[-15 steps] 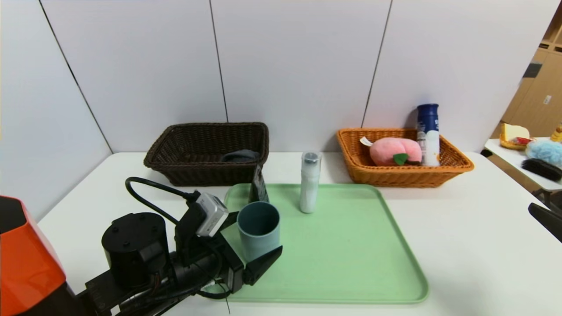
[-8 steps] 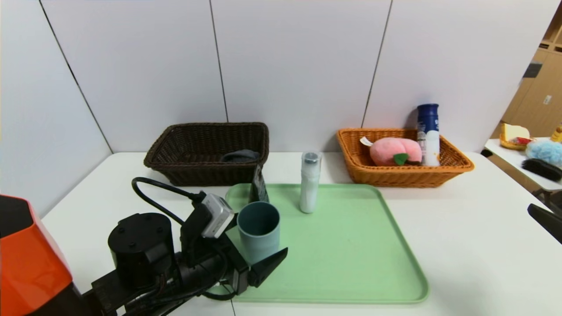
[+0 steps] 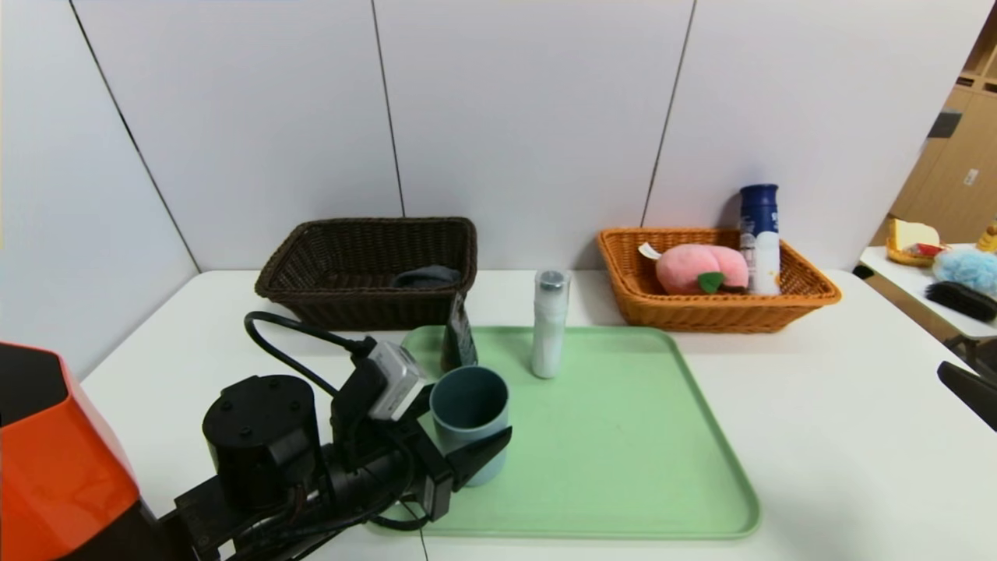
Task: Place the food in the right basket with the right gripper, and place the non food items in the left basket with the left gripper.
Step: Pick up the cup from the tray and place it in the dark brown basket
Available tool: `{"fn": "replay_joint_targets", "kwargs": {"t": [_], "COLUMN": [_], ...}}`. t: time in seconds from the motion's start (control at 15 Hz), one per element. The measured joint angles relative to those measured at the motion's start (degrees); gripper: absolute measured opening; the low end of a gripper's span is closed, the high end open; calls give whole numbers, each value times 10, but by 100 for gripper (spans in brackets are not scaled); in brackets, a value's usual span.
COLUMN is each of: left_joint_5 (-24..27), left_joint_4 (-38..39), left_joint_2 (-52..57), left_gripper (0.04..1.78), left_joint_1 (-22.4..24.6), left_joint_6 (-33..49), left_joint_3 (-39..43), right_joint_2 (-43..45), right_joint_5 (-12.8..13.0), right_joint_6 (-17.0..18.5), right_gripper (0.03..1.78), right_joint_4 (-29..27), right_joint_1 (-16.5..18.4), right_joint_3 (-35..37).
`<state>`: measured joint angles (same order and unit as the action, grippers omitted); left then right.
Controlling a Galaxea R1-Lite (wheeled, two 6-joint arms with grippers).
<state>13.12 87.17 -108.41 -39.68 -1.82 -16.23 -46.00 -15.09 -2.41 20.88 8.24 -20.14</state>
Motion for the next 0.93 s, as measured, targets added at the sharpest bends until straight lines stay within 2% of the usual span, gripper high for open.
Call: {"fn": "replay_joint_targets", "kwargs": {"t": [0.33,0.47,0.73,0.93], "left_joint_5": [1,-7,-13,-14], "left_joint_4": [-1,0,-14,-83], "left_joint_2": [32,65,103,111], "left_gripper": [112,112,112,112], "left_joint_1": [-14,-9,88,189], "left_joint_6": [-10,-45,-94,-98], "left_joint_3": [4,-10,-57,-136], "right_joint_2": [1,1,2,2], "right_joint_5": [-1,-1,-1,-1], "right_joint_6": [0,1,1,1], "right_gripper": [169,169,169,169], "right_joint_4": [0,0,1,1], "right_joint_1": [0,0,0,0], "right_joint_3": [1,5,5,5]}}
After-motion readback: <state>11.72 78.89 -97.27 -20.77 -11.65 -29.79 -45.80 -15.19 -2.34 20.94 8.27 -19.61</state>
